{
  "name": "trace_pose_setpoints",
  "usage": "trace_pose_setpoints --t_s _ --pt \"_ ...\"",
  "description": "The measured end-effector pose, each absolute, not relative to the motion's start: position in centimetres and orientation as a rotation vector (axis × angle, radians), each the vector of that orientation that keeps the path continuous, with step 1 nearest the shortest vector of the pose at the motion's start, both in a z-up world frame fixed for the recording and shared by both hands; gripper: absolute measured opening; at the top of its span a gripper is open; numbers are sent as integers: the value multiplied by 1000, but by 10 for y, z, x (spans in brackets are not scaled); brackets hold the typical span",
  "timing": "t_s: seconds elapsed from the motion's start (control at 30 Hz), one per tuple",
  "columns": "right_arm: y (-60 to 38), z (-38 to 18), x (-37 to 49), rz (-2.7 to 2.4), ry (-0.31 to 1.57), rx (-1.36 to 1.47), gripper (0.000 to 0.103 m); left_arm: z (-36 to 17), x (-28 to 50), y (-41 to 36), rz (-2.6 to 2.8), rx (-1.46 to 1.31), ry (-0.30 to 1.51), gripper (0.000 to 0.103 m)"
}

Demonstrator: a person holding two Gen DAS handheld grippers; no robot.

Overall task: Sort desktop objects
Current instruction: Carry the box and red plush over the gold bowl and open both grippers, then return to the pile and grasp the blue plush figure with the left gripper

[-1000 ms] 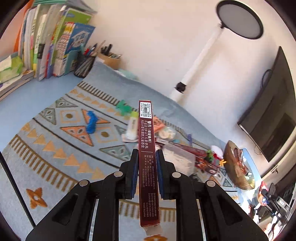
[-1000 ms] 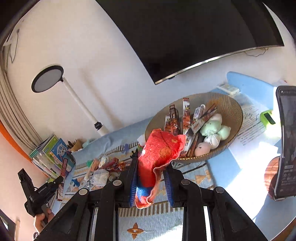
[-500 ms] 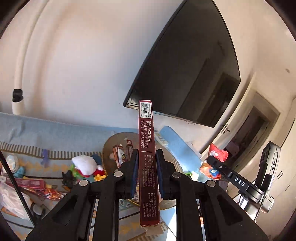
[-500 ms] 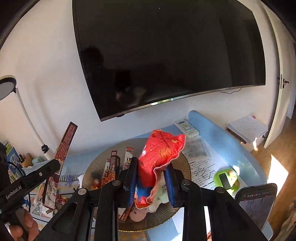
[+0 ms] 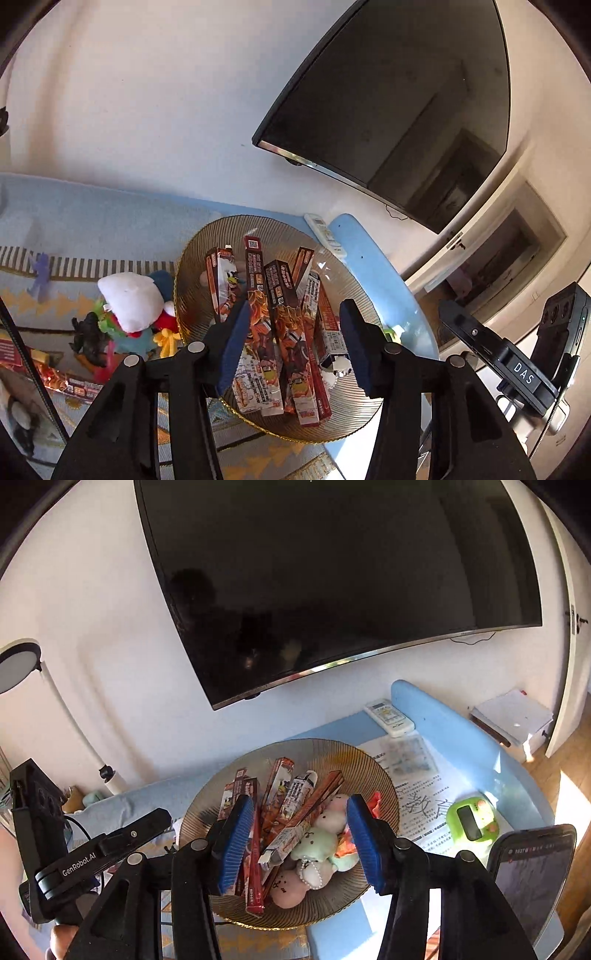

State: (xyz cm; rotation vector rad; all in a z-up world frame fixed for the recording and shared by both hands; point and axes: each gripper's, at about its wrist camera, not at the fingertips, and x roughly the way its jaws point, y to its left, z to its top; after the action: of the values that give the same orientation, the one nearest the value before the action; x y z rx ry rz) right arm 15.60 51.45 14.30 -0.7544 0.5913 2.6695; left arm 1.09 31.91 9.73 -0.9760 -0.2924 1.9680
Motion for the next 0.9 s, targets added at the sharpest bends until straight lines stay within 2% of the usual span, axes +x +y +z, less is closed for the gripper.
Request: trace_pose_setpoints --t_s 0.2,0.23,0.3,0.53,0.63,0.73,0.9 --pt "432 130 155 2856 558 -914 54 100 39 264 2047 -949 -304 48" --pt "418 126 152 2883 541 -939 55 98 44 252 2056 -953 -314 48" --pt "391 113 145 2915 512 -987 66 92 51 228 2092 -965 -329 48" --pt "323 38 113 3009 426 -1102 66 73 52 89 2355 -987 -492 48" --pt "314 10 102 3003 483 -1210 66 66 38 19 2531 -1014 -556 48" --pt "310 11 99 3018 427 -1196 66 59 17 -43 2703 -1056 -557 48" --pt "322 5 98 2978 534 -1225 66 34 -34 -77 2725 -1164 -451 48"
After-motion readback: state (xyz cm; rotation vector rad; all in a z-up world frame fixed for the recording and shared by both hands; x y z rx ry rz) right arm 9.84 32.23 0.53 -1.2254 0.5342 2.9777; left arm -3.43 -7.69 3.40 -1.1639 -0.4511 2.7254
